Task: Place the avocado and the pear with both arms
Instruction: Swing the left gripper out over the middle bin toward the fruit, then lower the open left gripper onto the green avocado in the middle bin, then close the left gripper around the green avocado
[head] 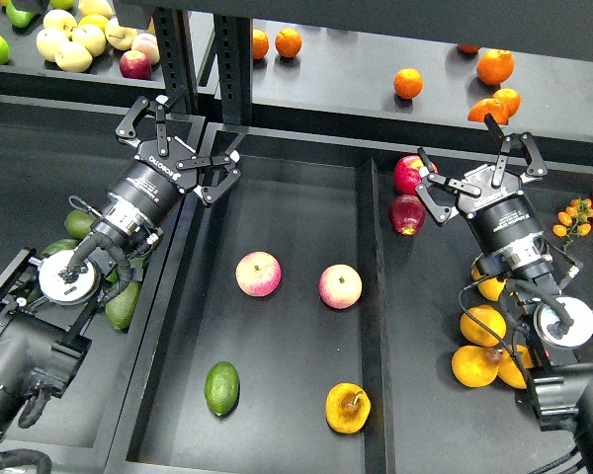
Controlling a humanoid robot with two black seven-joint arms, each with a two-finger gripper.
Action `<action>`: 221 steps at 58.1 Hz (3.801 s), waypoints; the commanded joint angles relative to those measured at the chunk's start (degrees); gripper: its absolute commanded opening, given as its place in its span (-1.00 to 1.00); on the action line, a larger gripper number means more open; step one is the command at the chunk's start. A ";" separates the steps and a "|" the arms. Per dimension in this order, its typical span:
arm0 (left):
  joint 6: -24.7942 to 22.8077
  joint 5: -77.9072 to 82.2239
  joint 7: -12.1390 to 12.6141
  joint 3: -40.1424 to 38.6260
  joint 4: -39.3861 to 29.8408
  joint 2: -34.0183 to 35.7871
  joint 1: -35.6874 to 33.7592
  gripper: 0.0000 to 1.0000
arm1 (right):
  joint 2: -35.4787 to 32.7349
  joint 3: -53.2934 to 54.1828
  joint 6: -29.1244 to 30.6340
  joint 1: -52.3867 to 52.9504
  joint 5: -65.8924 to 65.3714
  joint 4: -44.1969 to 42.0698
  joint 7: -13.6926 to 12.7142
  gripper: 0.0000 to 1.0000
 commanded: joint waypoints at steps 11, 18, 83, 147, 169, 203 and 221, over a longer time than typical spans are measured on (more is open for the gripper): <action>-2.39 0.00 -0.09 -0.16 -0.09 0.00 0.00 0.99 | 0.00 0.00 0.00 0.00 0.00 0.01 0.00 1.00; -3.32 0.00 -0.17 -0.16 0.17 0.00 0.00 0.99 | 0.00 0.00 0.00 0.00 0.00 0.01 0.00 1.00; -3.32 -14.85 15.17 34.80 6.24 23.28 -18.45 0.94 | 0.00 0.26 0.00 -0.18 -0.09 -0.34 -0.09 1.00; -3.32 4.57 15.17 86.93 10.28 20.66 -38.76 0.95 | 0.00 4.66 0.00 0.53 -0.35 -2.19 -0.79 1.00; -3.32 8.26 15.17 87.20 11.68 19.07 -34.46 0.92 | 0.00 4.66 0.00 0.53 -0.44 -2.45 -0.79 1.00; -3.32 11.52 15.17 87.20 21.79 13.89 -30.76 0.92 | 0.00 4.83 0.00 -0.53 -0.35 -2.19 -0.79 1.00; -3.32 12.75 15.17 87.11 25.40 12.04 -30.24 0.92 | 0.00 5.10 0.00 -0.53 -0.35 -2.01 -0.79 1.00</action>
